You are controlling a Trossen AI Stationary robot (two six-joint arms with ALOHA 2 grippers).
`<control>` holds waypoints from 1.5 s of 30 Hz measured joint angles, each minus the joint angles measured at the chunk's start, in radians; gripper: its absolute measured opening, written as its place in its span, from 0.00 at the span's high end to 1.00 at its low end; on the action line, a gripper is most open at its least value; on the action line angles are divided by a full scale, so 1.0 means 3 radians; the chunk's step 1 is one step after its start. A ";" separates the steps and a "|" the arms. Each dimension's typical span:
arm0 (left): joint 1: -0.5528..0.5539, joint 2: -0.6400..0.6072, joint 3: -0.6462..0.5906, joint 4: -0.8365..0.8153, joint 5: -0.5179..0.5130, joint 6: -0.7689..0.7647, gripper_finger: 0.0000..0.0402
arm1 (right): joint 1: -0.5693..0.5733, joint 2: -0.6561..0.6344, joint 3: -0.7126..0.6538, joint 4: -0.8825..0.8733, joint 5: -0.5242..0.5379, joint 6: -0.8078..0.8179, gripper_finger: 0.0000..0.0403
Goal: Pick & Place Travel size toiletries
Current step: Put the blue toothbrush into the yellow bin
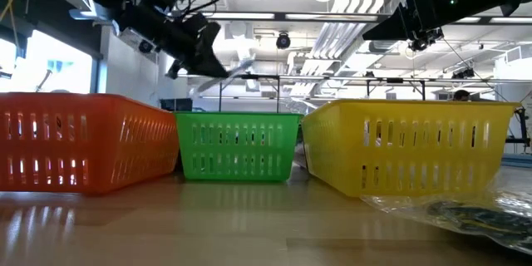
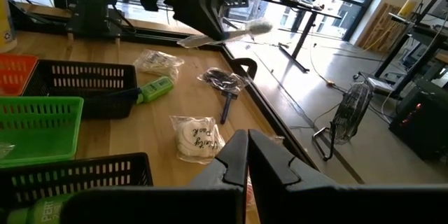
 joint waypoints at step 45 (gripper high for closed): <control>-0.0232 0.0235 -0.0001 0.1069 0.1744 0.0627 0.93 | 0.0003 0.2071 0.0001 0.3018 -0.0703 0.0538 0.99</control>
